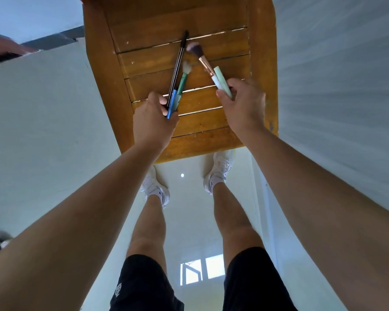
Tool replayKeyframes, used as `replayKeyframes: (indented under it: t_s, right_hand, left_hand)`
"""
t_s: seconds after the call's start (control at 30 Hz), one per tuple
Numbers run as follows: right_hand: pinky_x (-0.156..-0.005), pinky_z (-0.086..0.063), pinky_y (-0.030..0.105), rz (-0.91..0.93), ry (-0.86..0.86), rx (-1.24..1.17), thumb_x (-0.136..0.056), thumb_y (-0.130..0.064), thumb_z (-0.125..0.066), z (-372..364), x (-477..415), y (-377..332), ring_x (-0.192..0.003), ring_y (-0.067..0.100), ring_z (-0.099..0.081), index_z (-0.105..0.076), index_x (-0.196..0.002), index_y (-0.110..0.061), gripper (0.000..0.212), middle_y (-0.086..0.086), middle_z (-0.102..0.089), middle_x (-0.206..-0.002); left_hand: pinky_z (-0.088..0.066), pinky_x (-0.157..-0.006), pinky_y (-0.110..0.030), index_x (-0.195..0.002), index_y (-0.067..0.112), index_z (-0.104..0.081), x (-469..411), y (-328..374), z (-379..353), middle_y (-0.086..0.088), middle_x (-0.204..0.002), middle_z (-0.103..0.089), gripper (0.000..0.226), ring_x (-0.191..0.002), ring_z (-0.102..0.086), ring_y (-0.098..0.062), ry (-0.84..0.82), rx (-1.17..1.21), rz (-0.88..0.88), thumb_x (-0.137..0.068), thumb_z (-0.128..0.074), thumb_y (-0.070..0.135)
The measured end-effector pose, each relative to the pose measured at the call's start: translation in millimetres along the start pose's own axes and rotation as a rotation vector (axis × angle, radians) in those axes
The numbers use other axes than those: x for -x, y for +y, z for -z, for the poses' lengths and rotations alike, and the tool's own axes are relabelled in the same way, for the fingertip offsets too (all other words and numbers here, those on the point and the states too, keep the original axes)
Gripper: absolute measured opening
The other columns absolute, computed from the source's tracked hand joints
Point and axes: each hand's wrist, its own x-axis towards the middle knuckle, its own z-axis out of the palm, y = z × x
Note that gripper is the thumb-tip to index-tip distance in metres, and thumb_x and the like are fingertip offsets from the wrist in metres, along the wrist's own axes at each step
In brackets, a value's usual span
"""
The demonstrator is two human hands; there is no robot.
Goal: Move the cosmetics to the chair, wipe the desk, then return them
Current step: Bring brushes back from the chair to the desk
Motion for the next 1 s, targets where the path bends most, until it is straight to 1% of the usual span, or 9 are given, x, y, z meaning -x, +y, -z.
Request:
replayKeyframes:
  t_s: [0.13,0.23,0.3,0.43,0.5,0.67,0.77,0.9,1.0]
  right_hand:
    - [-0.066,-0.050,0.015,0.050,-0.043,0.036,-0.097,-0.042,-0.062,4,-1,-6,-0.081,0.011,-0.063,-0.071,-0.120,-0.017,0.035,-0.001,-0.072,-0.101]
    - [-0.061,-0.042,0.011,0.061,-0.076,0.066,-0.097,-0.041,-0.064,5,-3,-10,-0.078,0.010,-0.063,-0.071,-0.120,-0.015,0.035,0.000,-0.072,-0.099]
    - [-0.065,-0.045,0.014,0.079,-0.087,0.092,-0.096,-0.040,-0.065,6,-3,-10,-0.081,0.011,-0.064,-0.069,-0.123,-0.016,0.036,0.001,-0.072,-0.103]
    - [-0.081,-0.057,0.029,0.178,-0.127,0.146,-0.098,-0.034,-0.063,4,2,-12,-0.097,0.016,-0.066,-0.063,-0.133,-0.018,0.039,0.004,-0.070,-0.116]
    - [-0.082,-0.058,0.032,0.196,-0.126,0.141,-0.098,-0.030,-0.064,3,6,-13,-0.100,0.019,-0.067,-0.064,-0.133,-0.017,0.038,0.006,-0.070,-0.118]
    - [-0.064,-0.051,0.019,0.085,-0.170,0.038,-0.093,-0.029,-0.070,0,17,-14,-0.079,0.015,-0.067,-0.074,-0.120,-0.013,0.031,0.005,-0.075,-0.105]
    - [-0.053,-0.037,0.010,0.031,-0.166,-0.016,-0.093,-0.032,-0.071,8,28,-11,-0.071,0.007,-0.060,-0.072,-0.124,-0.015,0.036,0.002,-0.075,-0.106]
    - [-0.054,-0.039,0.014,-0.006,-0.158,-0.092,-0.094,-0.037,-0.067,45,50,-18,-0.065,0.005,-0.058,-0.074,-0.119,-0.017,0.032,-0.004,-0.073,-0.092]
    - [-0.053,-0.043,0.013,0.048,-0.086,-0.186,-0.093,-0.037,-0.069,93,66,-41,-0.066,0.004,-0.062,-0.076,-0.113,-0.019,0.028,-0.014,-0.066,-0.078]
  left_hand:
    - [-0.044,-0.068,-0.012,-0.111,0.014,-0.062,-1,-4,4,0.001,-0.107,-0.069,0.031,-0.089,-0.063,-0.014,0.031,0.013,0.004,-0.086,-0.075,0.025]
    - [-0.049,-0.079,-0.019,-0.112,0.013,-0.065,0,-8,7,0.000,-0.108,-0.070,0.028,-0.093,-0.065,-0.015,0.045,0.017,0.011,-0.087,-0.073,0.023]
    - [-0.046,-0.078,-0.017,-0.111,0.013,-0.066,0,-10,7,0.000,-0.108,-0.071,0.028,-0.091,-0.065,-0.013,0.054,0.041,0.040,-0.087,-0.074,0.023]
    - [-0.040,-0.068,-0.008,-0.108,0.014,-0.069,4,-15,8,0.004,-0.103,-0.070,0.025,-0.086,-0.064,-0.010,0.071,0.083,0.060,-0.086,-0.074,0.025]
    - [-0.040,-0.066,-0.008,-0.106,0.015,-0.069,9,-18,8,0.007,-0.098,-0.068,0.023,-0.084,-0.064,-0.009,0.062,0.090,0.060,-0.087,-0.074,0.027]
    - [-0.045,-0.069,-0.014,-0.106,0.014,-0.069,24,-27,9,0.004,-0.097,-0.070,0.022,-0.085,-0.065,-0.011,0.058,0.111,0.069,-0.089,-0.071,0.027]
    - [-0.045,-0.069,-0.014,-0.104,0.014,-0.070,35,-24,20,0.004,-0.096,-0.071,0.021,-0.083,-0.065,-0.010,0.061,0.124,0.060,-0.088,-0.072,0.027]
    - [-0.036,-0.058,0.000,-0.099,0.017,-0.068,58,-3,60,0.011,-0.087,-0.065,0.018,-0.070,-0.060,-0.001,0.126,0.160,0.054,-0.086,-0.074,0.027]
    - [-0.041,-0.064,-0.004,-0.097,0.019,-0.067,79,27,107,0.010,-0.084,-0.065,0.013,-0.069,-0.059,0.002,0.192,0.232,0.040,-0.086,-0.073,0.025]
